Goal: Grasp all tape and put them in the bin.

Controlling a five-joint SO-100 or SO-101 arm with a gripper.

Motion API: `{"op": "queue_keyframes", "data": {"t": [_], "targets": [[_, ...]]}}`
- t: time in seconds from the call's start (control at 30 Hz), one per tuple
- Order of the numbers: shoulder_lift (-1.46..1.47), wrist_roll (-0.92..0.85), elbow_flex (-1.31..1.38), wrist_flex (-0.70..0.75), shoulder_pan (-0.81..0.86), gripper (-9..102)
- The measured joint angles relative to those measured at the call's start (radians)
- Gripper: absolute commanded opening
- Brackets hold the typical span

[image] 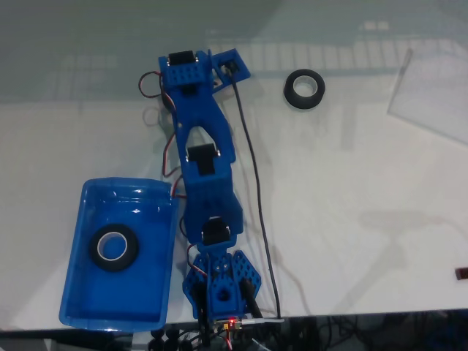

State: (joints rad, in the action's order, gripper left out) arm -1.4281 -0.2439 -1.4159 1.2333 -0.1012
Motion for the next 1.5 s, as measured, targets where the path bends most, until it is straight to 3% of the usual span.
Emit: {"op": "queue_keyframes", "data": {"t": [0.3,0.63,1.07,1.5], "targets": [[-0.617,-0.046,-0.365,0.049,-0.121,0],[-1.152,-0.077,-0.595,0.238,-0.522,0],[-1.339,-0.057,-0.882,0.238,-1.008,0],[-1.367,-0.046,-0.917,0.218,-1.068,0]]}}
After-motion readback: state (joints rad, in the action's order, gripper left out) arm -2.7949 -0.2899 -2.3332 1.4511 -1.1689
